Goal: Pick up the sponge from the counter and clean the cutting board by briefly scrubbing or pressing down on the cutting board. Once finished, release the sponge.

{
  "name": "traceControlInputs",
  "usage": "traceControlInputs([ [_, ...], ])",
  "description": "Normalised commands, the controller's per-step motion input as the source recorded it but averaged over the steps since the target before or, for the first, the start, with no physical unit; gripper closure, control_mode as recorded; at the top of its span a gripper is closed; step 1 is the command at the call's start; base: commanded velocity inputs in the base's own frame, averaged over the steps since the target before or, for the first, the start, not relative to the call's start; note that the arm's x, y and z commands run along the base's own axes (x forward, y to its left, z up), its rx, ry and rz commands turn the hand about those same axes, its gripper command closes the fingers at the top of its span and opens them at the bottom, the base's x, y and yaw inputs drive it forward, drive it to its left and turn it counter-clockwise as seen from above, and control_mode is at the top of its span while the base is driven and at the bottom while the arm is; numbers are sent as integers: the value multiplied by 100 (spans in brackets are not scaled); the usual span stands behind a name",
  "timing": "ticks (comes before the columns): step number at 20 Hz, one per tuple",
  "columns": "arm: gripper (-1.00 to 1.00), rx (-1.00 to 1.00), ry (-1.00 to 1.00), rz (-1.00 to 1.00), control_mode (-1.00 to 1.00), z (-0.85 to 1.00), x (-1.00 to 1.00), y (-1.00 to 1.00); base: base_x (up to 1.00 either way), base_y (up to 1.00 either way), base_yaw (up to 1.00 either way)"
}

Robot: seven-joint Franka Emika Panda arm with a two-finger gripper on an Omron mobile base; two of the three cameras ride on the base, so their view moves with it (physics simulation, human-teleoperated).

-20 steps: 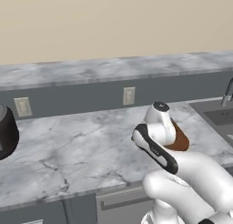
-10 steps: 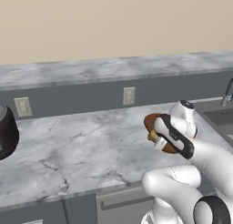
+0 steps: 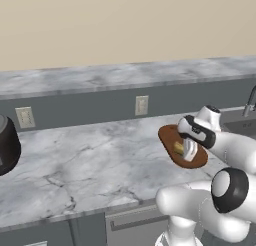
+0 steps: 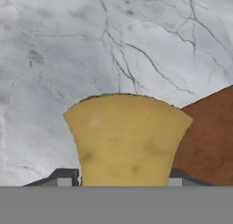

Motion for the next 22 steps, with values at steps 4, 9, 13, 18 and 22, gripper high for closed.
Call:
traceControlInputs([
  [4, 100, -10, 3, 6, -100, -37, 9, -23, 0, 0, 0],
  [9, 100, -10, -1, 3, -100, -29, 1, -13, 0, 0, 0],
  [13, 100, 0, -10, 2, -100, -9, -6, -32, 0, 0, 0],
  [18, 100, 0, -5, 0, -100, -3, -4, -28, 0, 0, 0],
  [22, 100, -4, 0, 0, -100, -10, 6, -25, 0, 0, 0],
])
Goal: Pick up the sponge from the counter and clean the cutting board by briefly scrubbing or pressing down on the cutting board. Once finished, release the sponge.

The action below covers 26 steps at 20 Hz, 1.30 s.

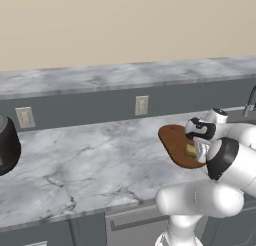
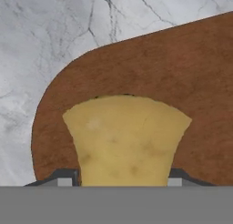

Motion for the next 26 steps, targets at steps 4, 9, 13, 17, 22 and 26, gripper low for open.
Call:
traceControlInputs([
  [4, 100, -8, 0, 1, -100, -21, 12, -22, 0, 0, 0],
  [9, 100, -3, 0, 2, -100, -27, 5, -21, 0, 0, 0],
  [13, 100, -1, -2, 1, -100, -35, 3, -14, 0, 0, 0],
  [17, 100, -3, -6, 1, -100, -38, 0, -26, 0, 0, 0],
  [22, 100, -8, -12, 1, -100, -42, 0, -35, 0, 0, 0],
  [26, 100, -8, -8, 0, -100, -36, 0, -40, 0, 0, 0],
])
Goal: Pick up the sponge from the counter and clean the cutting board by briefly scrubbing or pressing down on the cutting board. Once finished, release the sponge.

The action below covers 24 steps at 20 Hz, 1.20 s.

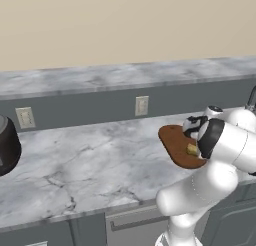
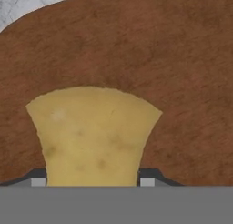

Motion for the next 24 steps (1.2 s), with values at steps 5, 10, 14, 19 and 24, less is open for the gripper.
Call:
traceControlInputs([
  [5, 100, -2, -11, 2, -100, -47, -4, -29, 0, 0, 0],
  [10, 100, 0, -10, 5, -100, -21, -17, -30, 0, 0, 0],
  [14, 100, -3, -9, 6, -100, -26, -35, -24, 0, 0, 0],
  [19, 100, -7, -4, 7, -100, -43, -20, -7, 0, 0, 0],
  [24, 100, -5, 0, 9, -100, -37, 7, 0, 0, 0, 0],
])
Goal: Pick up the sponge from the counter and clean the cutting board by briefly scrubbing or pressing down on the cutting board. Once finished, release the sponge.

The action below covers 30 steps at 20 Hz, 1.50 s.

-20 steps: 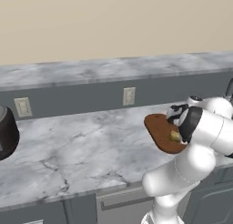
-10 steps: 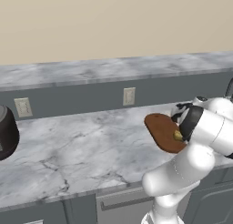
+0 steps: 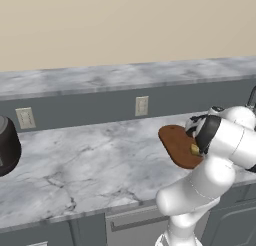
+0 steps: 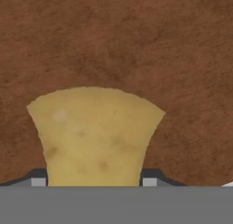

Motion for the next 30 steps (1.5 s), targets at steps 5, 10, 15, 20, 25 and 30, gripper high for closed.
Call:
traceControlInputs([
  [5, 100, 0, -1, 13, -100, -21, 54, 0, 0, 0, 0],
  [10, 100, 0, -2, 13, -100, -5, 74, 1, 0, 0, 0],
  [15, 100, 0, 0, 10, -100, -7, 84, 7, 0, 0, 0],
  [20, 100, 0, 0, 9, -100, -1, 88, 14, 0, 0, 0],
  [25, 100, 0, 0, 8, -100, -4, 73, 33, 0, 0, 0],
  [30, 100, 0, 1, 7, -100, -11, 48, 52, 0, 0, 0],
])
